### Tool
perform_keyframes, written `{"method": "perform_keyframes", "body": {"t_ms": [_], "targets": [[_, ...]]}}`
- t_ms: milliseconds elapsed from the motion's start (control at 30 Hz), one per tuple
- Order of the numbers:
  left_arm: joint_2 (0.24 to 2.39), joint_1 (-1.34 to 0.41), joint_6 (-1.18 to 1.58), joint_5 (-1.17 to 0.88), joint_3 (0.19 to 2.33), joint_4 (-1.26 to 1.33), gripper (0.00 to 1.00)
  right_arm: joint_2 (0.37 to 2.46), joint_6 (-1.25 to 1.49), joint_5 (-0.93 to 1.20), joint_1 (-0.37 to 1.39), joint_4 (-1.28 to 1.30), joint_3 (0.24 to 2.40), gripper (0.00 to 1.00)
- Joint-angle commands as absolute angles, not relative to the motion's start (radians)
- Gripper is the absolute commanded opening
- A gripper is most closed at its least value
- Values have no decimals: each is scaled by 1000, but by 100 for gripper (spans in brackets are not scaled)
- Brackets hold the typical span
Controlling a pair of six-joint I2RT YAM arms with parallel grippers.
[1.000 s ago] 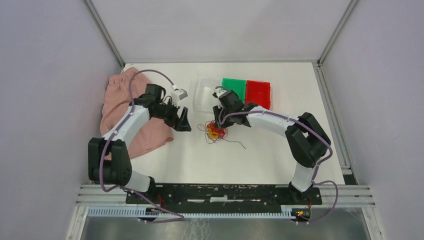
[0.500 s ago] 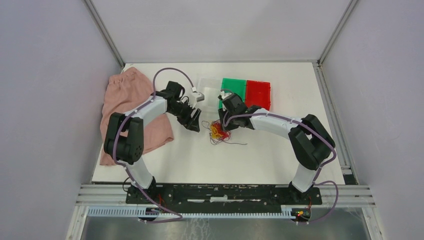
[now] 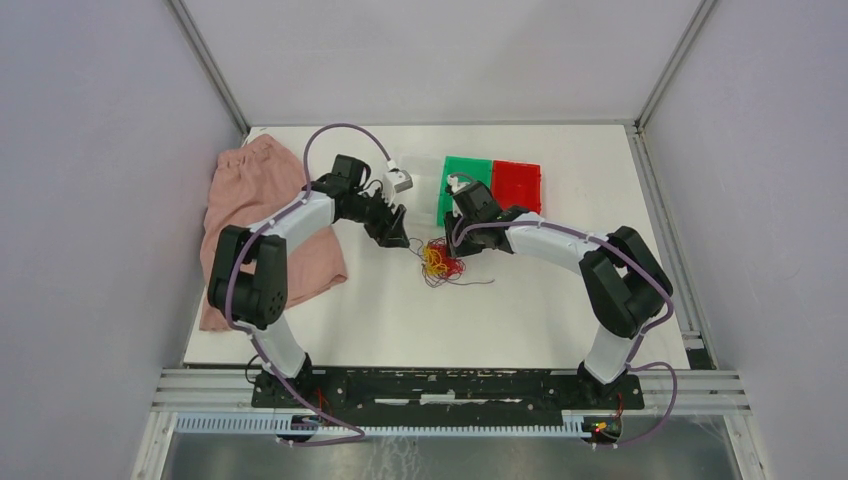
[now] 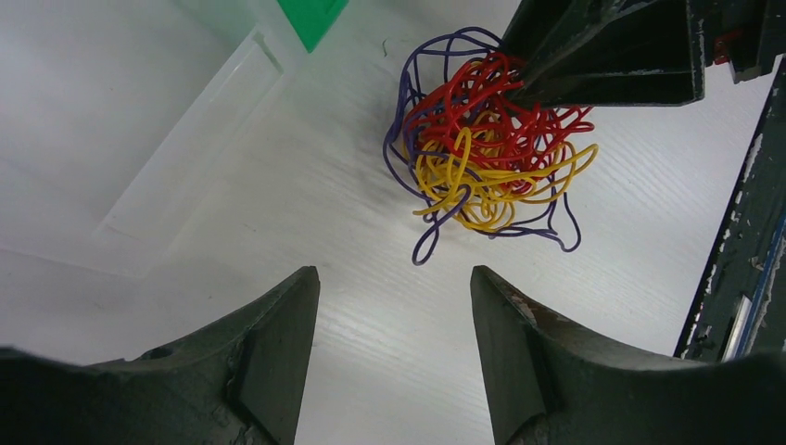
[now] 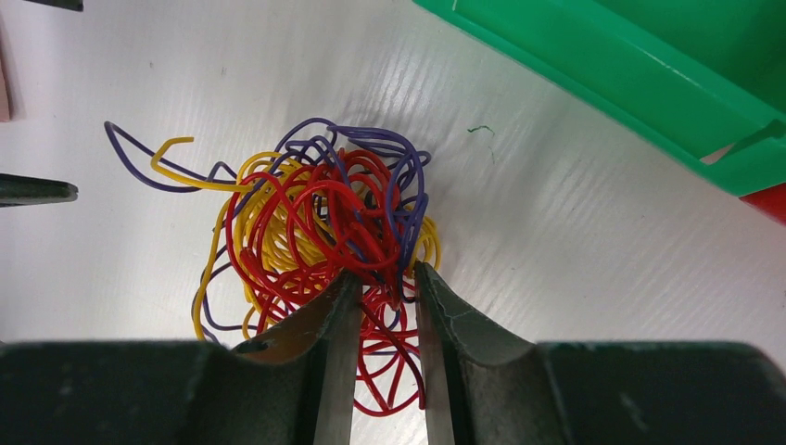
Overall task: Untangle the cables
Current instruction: Untie the cable.
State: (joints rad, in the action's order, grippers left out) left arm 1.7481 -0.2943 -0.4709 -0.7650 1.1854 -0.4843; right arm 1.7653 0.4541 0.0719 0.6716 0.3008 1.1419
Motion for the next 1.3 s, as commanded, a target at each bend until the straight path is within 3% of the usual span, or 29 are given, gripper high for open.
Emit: {"method": "perform_keyframes", "body": {"t_ms": [0, 200, 400, 633, 800, 900, 1100, 1267], "targets": [[1771, -302, -531, -894, 1230, -441, 67, 1754, 464, 99, 667, 276, 1174, 33], [1796, -320, -570, -963, 1267, -500, 63, 1746, 460, 104, 664, 278, 1175, 32], [1805, -331, -614, -940, 1256, -542, 43, 1734, 459, 106, 658, 278, 1171, 32], [1787, -330, -666, -921, 1233, -577, 48, 1720, 459, 115, 650, 275, 1159, 31], [1803, -332, -661, -924, 1258, -575, 46, 1716, 462, 121, 649, 273, 1154, 30], [1807, -336, -646, -921, 1255, -543, 37, 1712, 462, 123, 648, 273, 1151, 30], [1801, -337, -608, -898, 1253, -508, 6, 1701, 461, 123, 644, 276, 1152, 30], [1725, -338, -556, -725, 1258, -500, 3, 1692, 457, 124, 640, 279, 1151, 30]]}}
